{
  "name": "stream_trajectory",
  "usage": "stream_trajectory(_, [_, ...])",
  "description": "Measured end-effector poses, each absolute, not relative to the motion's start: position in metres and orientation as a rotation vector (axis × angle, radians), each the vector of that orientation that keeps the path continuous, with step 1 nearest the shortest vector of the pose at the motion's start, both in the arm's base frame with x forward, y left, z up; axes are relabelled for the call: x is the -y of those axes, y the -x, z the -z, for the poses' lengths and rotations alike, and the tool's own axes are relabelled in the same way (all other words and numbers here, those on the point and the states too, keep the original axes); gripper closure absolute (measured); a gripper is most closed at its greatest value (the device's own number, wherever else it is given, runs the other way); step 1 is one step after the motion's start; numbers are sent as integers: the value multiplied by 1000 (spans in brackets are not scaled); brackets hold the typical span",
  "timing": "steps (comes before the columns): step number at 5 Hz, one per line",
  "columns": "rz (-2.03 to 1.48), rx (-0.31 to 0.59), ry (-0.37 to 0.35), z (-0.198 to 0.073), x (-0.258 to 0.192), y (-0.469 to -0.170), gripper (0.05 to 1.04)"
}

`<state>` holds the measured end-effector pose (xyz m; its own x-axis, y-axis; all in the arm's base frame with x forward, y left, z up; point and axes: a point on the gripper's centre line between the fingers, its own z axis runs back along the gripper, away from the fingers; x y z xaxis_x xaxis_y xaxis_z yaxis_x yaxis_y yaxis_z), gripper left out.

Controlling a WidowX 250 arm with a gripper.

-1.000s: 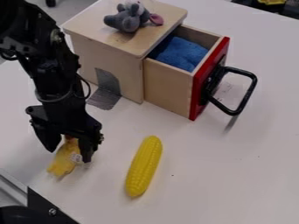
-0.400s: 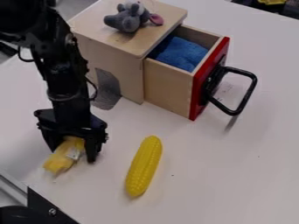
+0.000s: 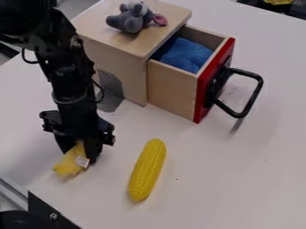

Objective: Take the yellow object and put it in the drawer

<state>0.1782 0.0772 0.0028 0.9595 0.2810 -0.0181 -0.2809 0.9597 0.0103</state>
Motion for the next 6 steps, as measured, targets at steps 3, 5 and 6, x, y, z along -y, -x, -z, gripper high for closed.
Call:
stream_trajectory(3, [-382,85,-32,-69,-40,-220,647])
stream_trajectory(5, [-361,150,-27,-101,-8,-303,647])
stream_trajectory(6, [-350,192,-20,-112,-2,-332,647])
